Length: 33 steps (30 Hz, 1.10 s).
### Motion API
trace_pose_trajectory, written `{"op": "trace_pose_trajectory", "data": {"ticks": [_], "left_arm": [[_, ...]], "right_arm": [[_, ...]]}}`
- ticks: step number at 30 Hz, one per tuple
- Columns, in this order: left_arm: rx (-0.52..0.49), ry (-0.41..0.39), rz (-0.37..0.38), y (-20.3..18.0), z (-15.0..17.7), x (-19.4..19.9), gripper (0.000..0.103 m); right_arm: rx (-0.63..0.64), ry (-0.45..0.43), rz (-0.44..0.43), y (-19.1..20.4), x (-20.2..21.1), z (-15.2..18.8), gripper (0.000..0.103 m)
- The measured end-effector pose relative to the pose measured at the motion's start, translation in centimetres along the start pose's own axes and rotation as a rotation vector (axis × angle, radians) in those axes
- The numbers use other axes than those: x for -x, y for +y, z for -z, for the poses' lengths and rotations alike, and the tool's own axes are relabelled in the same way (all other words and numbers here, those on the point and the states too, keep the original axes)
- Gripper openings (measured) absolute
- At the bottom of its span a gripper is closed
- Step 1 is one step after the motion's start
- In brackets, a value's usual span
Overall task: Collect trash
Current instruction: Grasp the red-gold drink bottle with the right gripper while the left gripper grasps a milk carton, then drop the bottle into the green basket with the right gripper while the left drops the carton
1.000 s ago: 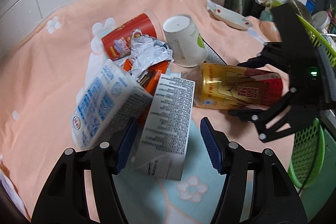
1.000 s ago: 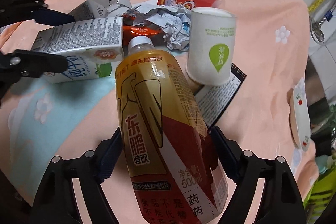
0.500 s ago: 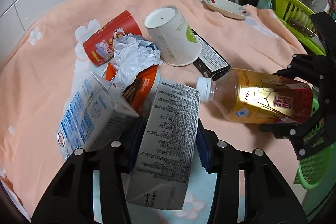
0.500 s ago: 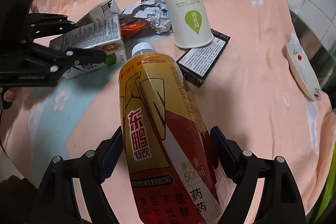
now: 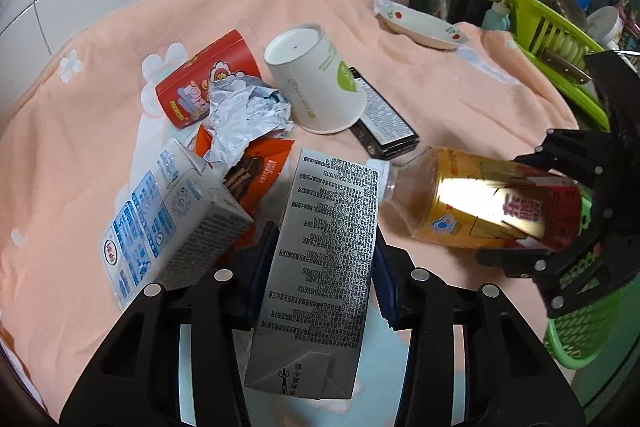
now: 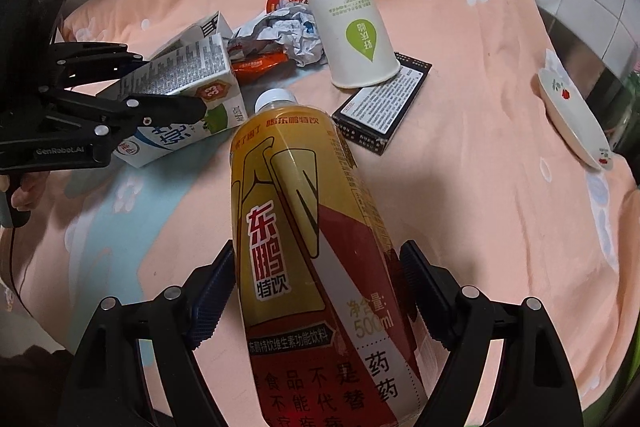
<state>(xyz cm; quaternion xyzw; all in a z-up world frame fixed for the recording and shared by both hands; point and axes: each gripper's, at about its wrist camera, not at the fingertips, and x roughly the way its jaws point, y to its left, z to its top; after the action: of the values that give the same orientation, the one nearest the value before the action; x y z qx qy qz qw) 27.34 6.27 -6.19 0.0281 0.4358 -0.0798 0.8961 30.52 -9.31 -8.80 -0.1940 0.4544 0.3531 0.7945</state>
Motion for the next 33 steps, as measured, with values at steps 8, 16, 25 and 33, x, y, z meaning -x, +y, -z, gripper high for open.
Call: {"op": "trace_pose_trajectory", "data": {"ticks": [8, 16, 25, 33], "left_arm": [[0.001, -0.011, 0.006, -0.3, 0.0, 0.7, 0.043], [0.015, -0.01, 0.01, 0.4, 0.3, 1.0, 0.043], [0.022, -0.016, 0.025, 0.2, 0.6, 1.4, 0.043], [0.006, -0.042, 0.077, -2.3, 1.1, 3.2, 0.043]], "right_arm": [[0.021, 0.019, -0.007, 0.8, -0.4, -0.4, 0.08], [0.04, 0.012, 0.018, 1.4, -1.5, -1.4, 0.083], [0.008, -0.015, 0.002, 1.1, -0.5, -0.7, 0.074], [-0.068, -0.086, -0.01, 1.3, 3.4, 2.3, 0.074]]}}
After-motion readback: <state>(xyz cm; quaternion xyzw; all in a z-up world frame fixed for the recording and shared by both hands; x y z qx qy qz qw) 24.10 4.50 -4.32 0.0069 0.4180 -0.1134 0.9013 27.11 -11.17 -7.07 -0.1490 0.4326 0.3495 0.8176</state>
